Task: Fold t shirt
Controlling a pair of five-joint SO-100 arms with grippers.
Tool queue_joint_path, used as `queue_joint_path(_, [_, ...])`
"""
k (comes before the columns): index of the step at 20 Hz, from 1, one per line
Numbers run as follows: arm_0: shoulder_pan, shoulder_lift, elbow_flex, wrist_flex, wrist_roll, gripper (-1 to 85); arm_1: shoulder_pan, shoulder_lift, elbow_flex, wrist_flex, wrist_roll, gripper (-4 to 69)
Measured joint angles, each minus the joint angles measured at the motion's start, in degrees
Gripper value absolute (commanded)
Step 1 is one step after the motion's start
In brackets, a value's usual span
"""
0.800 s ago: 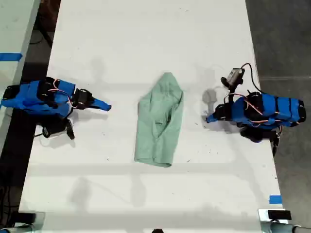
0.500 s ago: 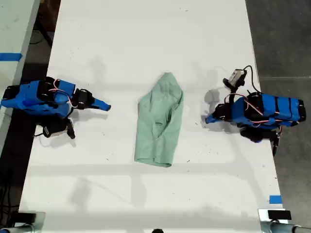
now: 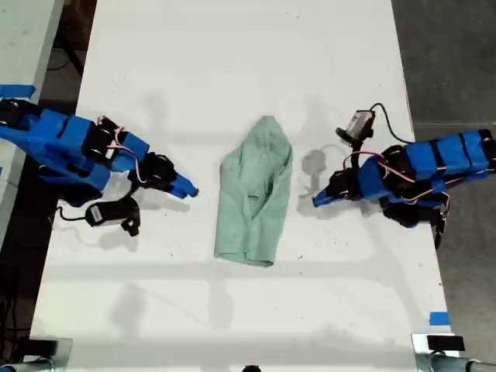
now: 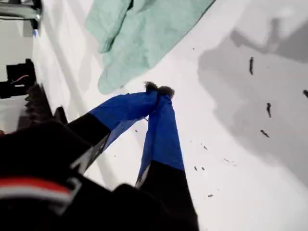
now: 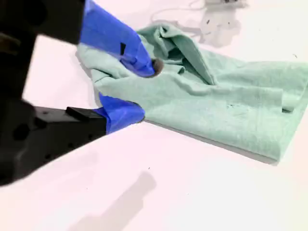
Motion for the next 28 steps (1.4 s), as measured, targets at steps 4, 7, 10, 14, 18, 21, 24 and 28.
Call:
queue_joint_path(4, [4.48, -30.15, -23.82, 0.88, -1.41, 18.9, -8.88, -35.16, -23.82, -3.43, 1.05, 23.2])
queue_joint_path(7, [5.98, -46.58, -35.86, 3.08, -2.02, 19.2, -12.13, -53.70, -37.97, -3.60, 2.02, 23.9])
queue_joint_path(10, [6.06, -55.55, -40.96, 3.60, -2.99, 19.1, -12.74, -63.72, -46.58, -3.60, 2.02, 23.9])
queue_joint_path(14, [6.15, -62.58, -45.97, 3.52, -4.04, 17.2, -12.74, -75.94, -59.85, 0.09, 1.32, 20.1])
queue_joint_path(18, [6.42, -69.79, -56.07, 5.54, -4.57, 15.1, -12.74, -81.91, -65.57, 3.60, 2.29, 19.8])
queue_joint_path(21, [7.47, -76.03, -66.36, 10.02, -4.66, 9.9, -12.83, -82.79, -68.03, 10.90, 5.27, 17.3])
queue_joint_path(24, [7.82, -78.31, -70.49, 12.13, -4.66, 5.7, -12.66, -82.88, -68.47, 15.38, 6.50, 17.4])
queue_joint_path(28, [7.82, -79.63, -72.86, 12.04, -3.78, 0.0, -12.04, -83.14, -69.17, 17.75, 6.77, 0.5])
